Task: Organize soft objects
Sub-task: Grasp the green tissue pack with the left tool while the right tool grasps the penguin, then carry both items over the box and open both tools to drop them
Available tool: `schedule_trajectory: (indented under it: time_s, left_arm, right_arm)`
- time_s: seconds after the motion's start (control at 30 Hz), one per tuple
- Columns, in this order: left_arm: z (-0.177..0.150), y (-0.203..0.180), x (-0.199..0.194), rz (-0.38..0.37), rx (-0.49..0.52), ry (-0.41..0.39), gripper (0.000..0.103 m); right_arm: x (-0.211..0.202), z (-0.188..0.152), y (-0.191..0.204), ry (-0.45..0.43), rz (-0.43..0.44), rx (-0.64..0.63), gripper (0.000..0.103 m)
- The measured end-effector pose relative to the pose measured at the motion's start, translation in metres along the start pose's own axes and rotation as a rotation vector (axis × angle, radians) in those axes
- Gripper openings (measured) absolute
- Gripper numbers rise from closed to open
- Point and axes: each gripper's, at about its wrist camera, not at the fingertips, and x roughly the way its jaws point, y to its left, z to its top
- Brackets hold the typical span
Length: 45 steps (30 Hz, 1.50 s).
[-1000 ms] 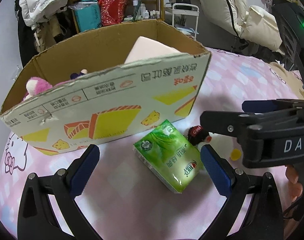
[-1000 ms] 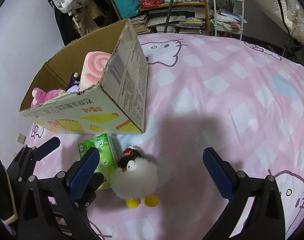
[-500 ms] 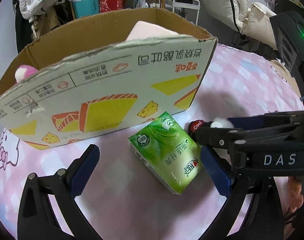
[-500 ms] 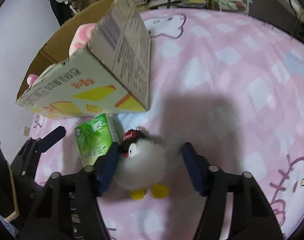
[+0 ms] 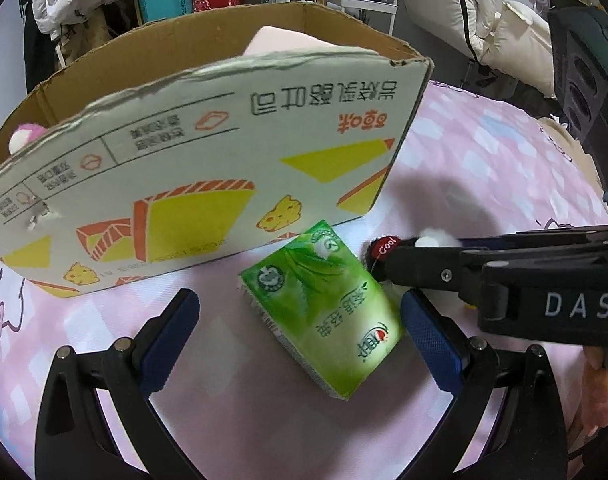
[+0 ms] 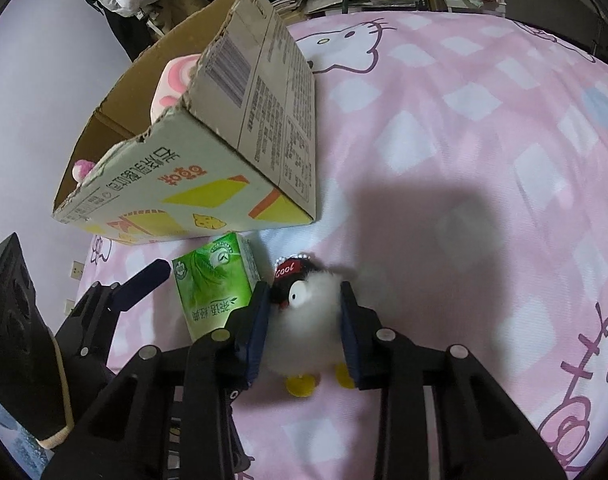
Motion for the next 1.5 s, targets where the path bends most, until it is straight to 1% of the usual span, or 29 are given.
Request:
schedule_trajectory:
  time_s: [0.23, 0.4, 0.5, 0.57, 0.63, 0.7, 0.73, 0.83, 0.93, 1.2, 1.27, 1.33, 1.5]
  left_arm:
    - [0.001, -0.003, 0.008, 0.008, -0.012, 0.015, 0.100]
    - [0.003, -0.002, 0.008, 0.038, -0.019, 0.023, 0.101]
    - [0.001, 0.000, 0.008, 0.030, -0.028, 0.025, 0.098]
    - [0.000, 0.000, 0.007, 0.015, -0.033, 0.026, 0.091]
    - [-0.002, 0.001, 0.004, -0.026, -0.042, 0.032, 0.076]
    - [-0.004, 0.000, 0.002, -0.040, -0.046, 0.032, 0.069]
    - [-0.005, 0.000, 0.001, -0.038, -0.044, 0.029, 0.064]
    - [-0.007, 0.004, -0.003, -0.041, -0.051, 0.028, 0.061]
    - [-0.010, 0.007, -0.007, -0.037, -0.062, 0.032, 0.060]
    - [-0.014, 0.011, -0.021, -0.005, -0.088, 0.021, 0.059]
    - [-0.013, 0.013, -0.029, 0.021, -0.083, 0.004, 0.059]
    - [-0.012, 0.018, -0.041, 0.026, -0.089, -0.026, 0.058]
    - [-0.014, 0.027, -0.068, 0.066, -0.121, -0.074, 0.058]
  right_arm:
    - [0.001, 0.002, 0.001, -0.011, -0.004, 0.000, 0.035]
    - [-0.001, 0.002, 0.001, -0.008, -0.010, -0.006, 0.035]
    - [0.000, 0.001, 0.000, 0.001, -0.003, -0.003, 0.035]
    - [0.002, 0.000, 0.000, 0.014, 0.007, -0.001, 0.035]
    - [0.004, -0.001, 0.001, 0.020, 0.006, -0.009, 0.035]
    - [0.004, -0.002, 0.003, 0.017, 0.003, -0.016, 0.033]
    - [0.002, -0.003, 0.004, 0.002, -0.006, -0.023, 0.033]
    - [-0.004, -0.004, 0.010, -0.031, -0.032, -0.051, 0.031]
    - [-0.009, -0.005, 0.010, -0.056, -0.031, -0.055, 0.025]
    - [-0.023, -0.007, 0.018, -0.126, -0.030, -0.087, 0.024]
    - [-0.029, -0.009, 0.022, -0.149, -0.030, -0.105, 0.024]
    - [-0.037, -0.011, 0.026, -0.179, -0.026, -0.121, 0.024]
    - [-0.061, -0.014, 0.039, -0.273, -0.017, -0.161, 0.023]
